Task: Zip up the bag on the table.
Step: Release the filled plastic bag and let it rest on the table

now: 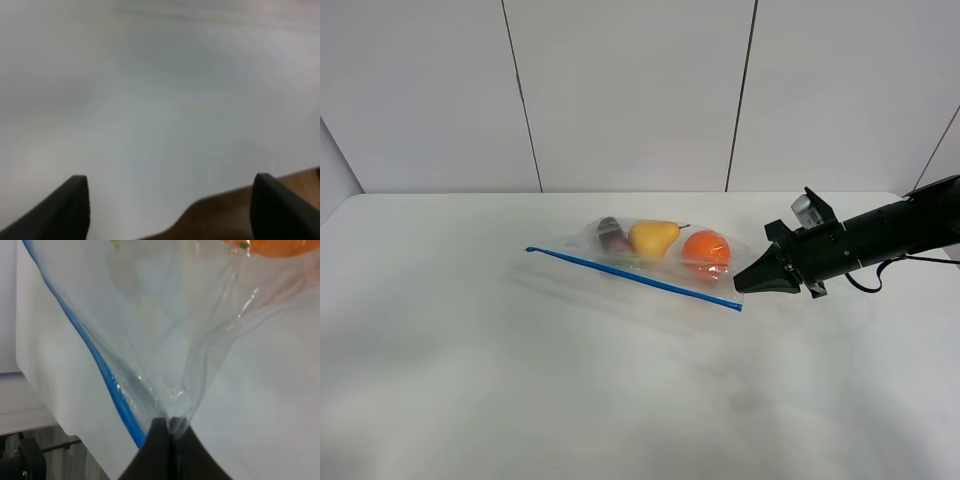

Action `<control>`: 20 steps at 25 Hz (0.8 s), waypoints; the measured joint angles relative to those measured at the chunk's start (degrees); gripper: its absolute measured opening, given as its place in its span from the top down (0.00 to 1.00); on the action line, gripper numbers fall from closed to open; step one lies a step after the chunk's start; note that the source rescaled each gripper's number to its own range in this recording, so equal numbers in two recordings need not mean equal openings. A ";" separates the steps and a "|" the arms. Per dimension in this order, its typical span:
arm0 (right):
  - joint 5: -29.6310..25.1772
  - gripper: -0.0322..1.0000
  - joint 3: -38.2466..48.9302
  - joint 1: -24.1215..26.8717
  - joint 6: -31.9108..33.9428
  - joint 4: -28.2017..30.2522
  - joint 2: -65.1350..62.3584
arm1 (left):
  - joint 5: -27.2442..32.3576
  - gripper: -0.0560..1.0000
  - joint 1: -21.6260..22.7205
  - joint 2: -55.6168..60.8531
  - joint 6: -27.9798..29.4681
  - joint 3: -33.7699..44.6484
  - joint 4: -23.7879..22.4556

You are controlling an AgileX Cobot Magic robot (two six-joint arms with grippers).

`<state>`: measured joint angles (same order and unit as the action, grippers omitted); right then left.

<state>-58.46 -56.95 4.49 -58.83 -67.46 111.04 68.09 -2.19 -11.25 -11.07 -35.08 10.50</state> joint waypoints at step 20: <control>0.37 0.97 0.00 0.00 0.00 0.73 0.00 | -0.39 0.00 0.00 0.00 0.70 2.41 -0.19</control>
<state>-58.08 -56.95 4.49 -58.83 -66.73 111.04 67.70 -2.19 -11.25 -10.37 -32.67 10.31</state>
